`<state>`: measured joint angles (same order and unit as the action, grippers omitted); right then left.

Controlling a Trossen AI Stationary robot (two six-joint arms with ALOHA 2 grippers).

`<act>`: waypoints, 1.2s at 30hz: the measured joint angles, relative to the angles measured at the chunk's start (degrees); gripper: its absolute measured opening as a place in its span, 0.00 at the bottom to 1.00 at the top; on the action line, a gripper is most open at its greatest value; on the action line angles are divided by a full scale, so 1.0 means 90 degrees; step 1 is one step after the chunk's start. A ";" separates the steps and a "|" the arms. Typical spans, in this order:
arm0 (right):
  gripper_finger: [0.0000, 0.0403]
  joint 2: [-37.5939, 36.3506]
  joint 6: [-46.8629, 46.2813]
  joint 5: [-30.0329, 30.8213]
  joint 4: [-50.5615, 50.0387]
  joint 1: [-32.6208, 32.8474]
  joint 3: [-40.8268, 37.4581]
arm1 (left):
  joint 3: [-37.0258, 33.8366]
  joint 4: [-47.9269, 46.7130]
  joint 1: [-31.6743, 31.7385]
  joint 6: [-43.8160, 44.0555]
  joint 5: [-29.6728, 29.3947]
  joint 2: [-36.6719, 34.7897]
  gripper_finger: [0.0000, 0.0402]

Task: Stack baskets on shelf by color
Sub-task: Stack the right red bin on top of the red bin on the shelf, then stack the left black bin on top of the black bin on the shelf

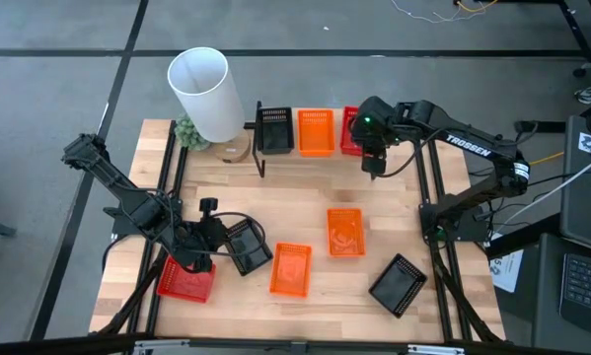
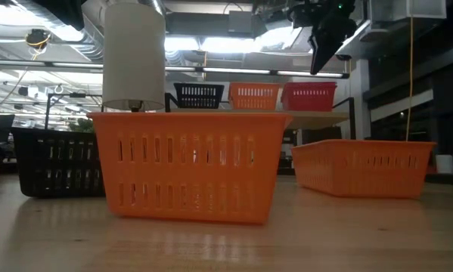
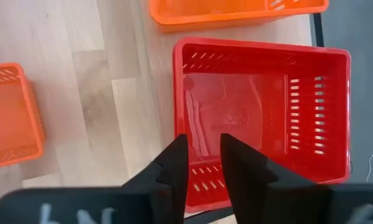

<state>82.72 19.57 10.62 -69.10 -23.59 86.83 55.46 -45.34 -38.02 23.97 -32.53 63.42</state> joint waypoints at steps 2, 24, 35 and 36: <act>0.26 0.0000 -0.0002 0.0007 -0.0009 -0.0002 0.0001 | 0.0000 0.0000 0.0000 0.0000 0.0000 0.0000 0.18; 0.33 0.0000 -0.2935 -0.0913 -0.1952 0.1041 0.0007 | 0.0000 0.0000 0.0000 0.0036 0.0000 0.0000 0.18; 0.33 0.0000 -0.5888 -0.0881 -0.2286 0.2679 0.0007 | 0.0000 0.0029 0.0001 0.0544 0.0005 0.0000 0.18; 0.33 0.0000 -0.6029 -0.0882 -0.2285 0.2847 0.0007 | 0.0000 0.0074 0.0000 0.0718 0.0008 0.0000 0.18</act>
<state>82.72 -34.69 2.68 -89.67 2.02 86.89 55.46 -44.67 -38.02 30.43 -32.46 63.42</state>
